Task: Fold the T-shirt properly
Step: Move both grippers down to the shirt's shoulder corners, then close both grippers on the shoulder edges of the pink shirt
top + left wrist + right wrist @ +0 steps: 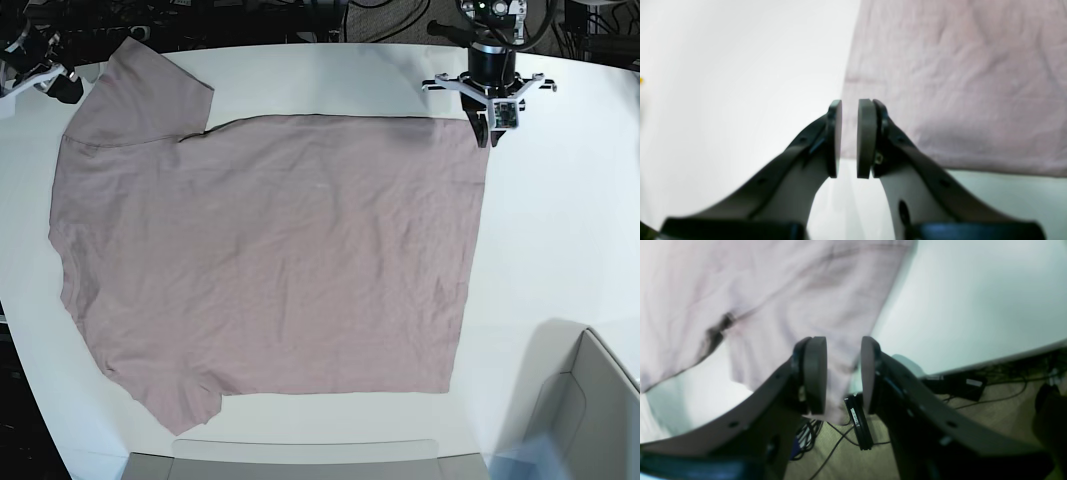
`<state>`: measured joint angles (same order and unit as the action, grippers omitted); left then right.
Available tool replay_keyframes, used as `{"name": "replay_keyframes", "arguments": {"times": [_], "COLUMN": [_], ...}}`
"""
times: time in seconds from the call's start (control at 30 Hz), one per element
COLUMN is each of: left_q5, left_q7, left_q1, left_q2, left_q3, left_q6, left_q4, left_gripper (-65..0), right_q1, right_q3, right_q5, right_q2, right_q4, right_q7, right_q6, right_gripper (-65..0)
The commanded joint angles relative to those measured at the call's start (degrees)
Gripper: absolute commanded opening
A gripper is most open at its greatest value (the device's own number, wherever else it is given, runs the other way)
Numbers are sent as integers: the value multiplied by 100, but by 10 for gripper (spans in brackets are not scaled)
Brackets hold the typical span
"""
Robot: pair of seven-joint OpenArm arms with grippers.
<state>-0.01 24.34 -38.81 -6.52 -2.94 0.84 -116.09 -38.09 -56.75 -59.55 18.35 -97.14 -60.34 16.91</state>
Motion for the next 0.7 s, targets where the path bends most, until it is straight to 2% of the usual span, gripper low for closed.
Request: {"name": "replay_keyframes", "arguments": {"times": [0.0,0.2,0.47,0.57,0.67], "left_q5": [5,5,-3,-3,-3], "left_q7": [-73,313,331,331,331], "left_q1": [52,316,448,448,448], "left_q2": [-20,-90,-214,-222,-222], "left_q3": [-1,-9,-1,-1,-18], "left_q6": [-45,-45,-45,-45,-45], "left_q4": [-105,-96,-87,-87,-87], "left_gripper": [-556,-556,-555,-555,-555], "right_q1": [-29,59,631,718,736], "right_q3": [-149,-219,-61,273,519], "right_q5": [-98,-1,605,693,755], "right_q2": [42,24,-178,-187,-354], "right_q4": [31,620,989,998,998], "right_q7": [42,25,25,34,42], "right_q6": [186,257,265,265,265], "right_gripper": [-469,-469,-469,-469,-469]}}
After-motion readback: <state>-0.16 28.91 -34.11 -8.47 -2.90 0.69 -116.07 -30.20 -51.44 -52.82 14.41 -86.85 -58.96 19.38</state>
